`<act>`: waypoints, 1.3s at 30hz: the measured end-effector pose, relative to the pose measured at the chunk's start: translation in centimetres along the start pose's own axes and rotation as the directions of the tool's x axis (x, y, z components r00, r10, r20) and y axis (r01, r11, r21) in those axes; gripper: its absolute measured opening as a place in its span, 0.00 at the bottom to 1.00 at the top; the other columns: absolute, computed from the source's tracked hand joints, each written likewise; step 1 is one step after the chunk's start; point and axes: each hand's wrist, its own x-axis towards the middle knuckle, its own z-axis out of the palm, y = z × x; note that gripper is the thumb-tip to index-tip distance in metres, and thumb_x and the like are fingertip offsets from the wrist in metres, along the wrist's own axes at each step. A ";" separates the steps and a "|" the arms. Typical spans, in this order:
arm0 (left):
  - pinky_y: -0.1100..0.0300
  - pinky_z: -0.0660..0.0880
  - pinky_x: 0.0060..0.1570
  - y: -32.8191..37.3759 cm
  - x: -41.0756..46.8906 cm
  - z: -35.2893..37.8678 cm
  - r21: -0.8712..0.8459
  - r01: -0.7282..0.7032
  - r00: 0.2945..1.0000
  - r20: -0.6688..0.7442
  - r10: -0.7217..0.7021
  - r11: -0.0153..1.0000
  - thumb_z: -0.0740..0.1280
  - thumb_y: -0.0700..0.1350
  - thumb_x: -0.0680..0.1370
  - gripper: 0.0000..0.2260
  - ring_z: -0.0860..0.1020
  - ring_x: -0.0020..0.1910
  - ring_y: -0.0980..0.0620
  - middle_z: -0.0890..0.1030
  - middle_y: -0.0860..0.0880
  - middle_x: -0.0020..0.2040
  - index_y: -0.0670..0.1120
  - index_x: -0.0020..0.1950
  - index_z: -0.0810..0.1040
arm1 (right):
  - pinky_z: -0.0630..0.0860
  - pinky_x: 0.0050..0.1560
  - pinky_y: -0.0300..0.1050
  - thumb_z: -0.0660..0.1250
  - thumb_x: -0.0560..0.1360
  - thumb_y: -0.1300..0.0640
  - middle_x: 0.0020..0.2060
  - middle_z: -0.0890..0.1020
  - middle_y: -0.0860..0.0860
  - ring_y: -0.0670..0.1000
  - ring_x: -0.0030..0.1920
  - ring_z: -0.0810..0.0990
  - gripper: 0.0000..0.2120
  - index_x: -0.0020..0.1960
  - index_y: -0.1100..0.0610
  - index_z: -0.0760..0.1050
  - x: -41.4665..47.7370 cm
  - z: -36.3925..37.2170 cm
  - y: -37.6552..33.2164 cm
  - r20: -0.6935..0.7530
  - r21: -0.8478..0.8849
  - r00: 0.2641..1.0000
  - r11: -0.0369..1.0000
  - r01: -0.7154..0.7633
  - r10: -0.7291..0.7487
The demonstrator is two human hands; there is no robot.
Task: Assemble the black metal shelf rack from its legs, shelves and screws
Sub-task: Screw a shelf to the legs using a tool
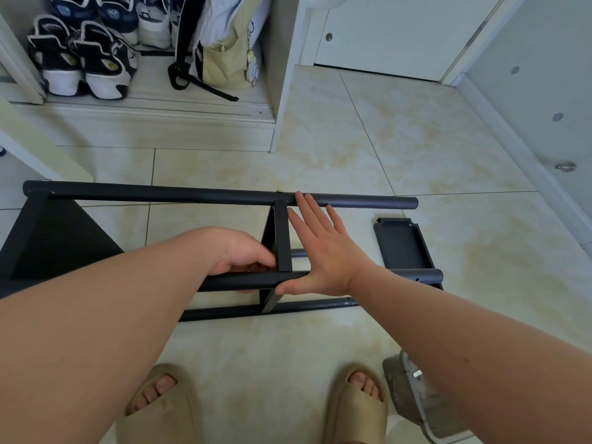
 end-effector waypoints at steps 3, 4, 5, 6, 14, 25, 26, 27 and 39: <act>0.55 0.77 0.46 0.0 0.3 0.2 0.037 -0.026 0.999 -0.020 0.027 0.999 0.69 0.42 0.78 0.12 0.79 0.39 0.49 0.82 0.46 0.39 0.39 0.59 0.83 | 0.35 0.79 0.59 0.51 0.62 0.16 0.80 0.32 0.55 0.52 0.79 0.29 0.64 0.82 0.57 0.37 0.0 -0.1 0.0 -0.002 -0.003 1.000 1.000 -0.001 0.001; 0.55 0.76 0.46 0.0 0.3 0.1 0.040 -0.036 0.999 -0.024 0.037 0.999 0.68 0.42 0.78 0.13 0.78 0.39 0.48 0.82 0.45 0.40 0.39 0.60 0.83 | 0.35 0.79 0.59 0.51 0.62 0.16 0.80 0.32 0.55 0.52 0.79 0.29 0.64 0.82 0.57 0.37 0.0 -0.1 0.0 -0.002 -0.005 1.000 1.000 0.000 0.000; 0.56 0.75 0.48 -0.1 0.3 0.1 0.032 -0.043 0.999 -0.017 0.044 0.999 0.68 0.41 0.78 0.12 0.78 0.42 0.48 0.83 0.44 0.44 0.39 0.60 0.83 | 0.35 0.79 0.59 0.51 0.62 0.16 0.80 0.32 0.55 0.52 0.79 0.29 0.64 0.82 0.57 0.37 0.0 -0.1 0.0 -0.002 -0.006 1.000 1.000 0.000 0.000; 0.57 0.75 0.50 -0.2 0.3 0.0 0.022 -0.048 0.999 0.000 0.048 0.999 0.67 0.40 0.78 0.12 0.79 0.45 0.48 0.83 0.44 0.47 0.41 0.59 0.83 | 0.35 0.79 0.59 0.51 0.62 0.16 0.80 0.32 0.55 0.52 0.79 0.29 0.64 0.82 0.57 0.37 0.0 -0.1 0.0 -0.002 -0.008 1.000 1.000 0.000 0.000; 0.56 0.77 0.45 0.0 0.0 -0.1 0.002 0.012 1.000 0.021 -0.012 1.000 0.69 0.45 0.77 0.09 0.78 0.42 0.49 0.82 0.46 0.43 0.43 0.54 0.85 | 0.35 0.79 0.59 0.51 0.62 0.16 0.80 0.32 0.55 0.51 0.79 0.28 0.64 0.82 0.57 0.37 0.0 -0.1 0.0 0.003 0.005 1.000 1.000 -0.005 0.005; 0.60 0.75 0.50 -0.2 0.1 -0.2 0.032 -0.071 0.997 0.031 0.070 0.997 0.67 0.38 0.78 0.09 0.80 0.48 0.50 0.84 0.46 0.50 0.45 0.54 0.85 | 0.35 0.79 0.59 0.52 0.63 0.17 0.80 0.32 0.55 0.52 0.79 0.29 0.64 0.82 0.58 0.37 0.0 -0.3 -0.1 0.008 -0.009 1.000 1.000 -0.008 0.008; 0.60 0.75 0.50 -0.2 0.1 -0.3 0.032 -0.069 0.997 0.031 0.068 0.997 0.67 0.38 0.78 0.09 0.80 0.47 0.50 0.84 0.46 0.49 0.46 0.51 0.86 | 0.35 0.79 0.59 0.53 0.63 0.17 0.80 0.32 0.55 0.52 0.79 0.29 0.64 0.82 0.58 0.37 0.0 -0.3 -0.1 0.009 -0.007 1.000 1.000 -0.008 0.009; 0.60 0.76 0.47 -0.2 0.1 -0.3 0.023 -0.059 0.998 0.032 0.058 0.998 0.67 0.39 0.78 0.09 0.81 0.45 0.51 0.84 0.47 0.46 0.47 0.47 0.86 | 0.35 0.79 0.59 0.55 0.64 0.17 0.80 0.32 0.55 0.52 0.79 0.29 0.64 0.82 0.58 0.37 -0.1 -0.3 -0.1 0.009 -0.006 1.000 1.000 -0.008 0.008; 0.59 0.75 0.49 -0.1 0.2 0.1 0.032 -0.053 0.998 -0.015 0.054 0.998 0.68 0.40 0.78 0.13 0.80 0.45 0.49 0.84 0.43 0.51 0.39 0.61 0.82 | 0.35 0.79 0.59 0.54 0.64 0.17 0.80 0.32 0.55 0.52 0.79 0.29 0.64 0.82 0.58 0.37 -0.1 -0.4 -0.2 0.010 -0.021 1.000 1.000 -0.008 0.008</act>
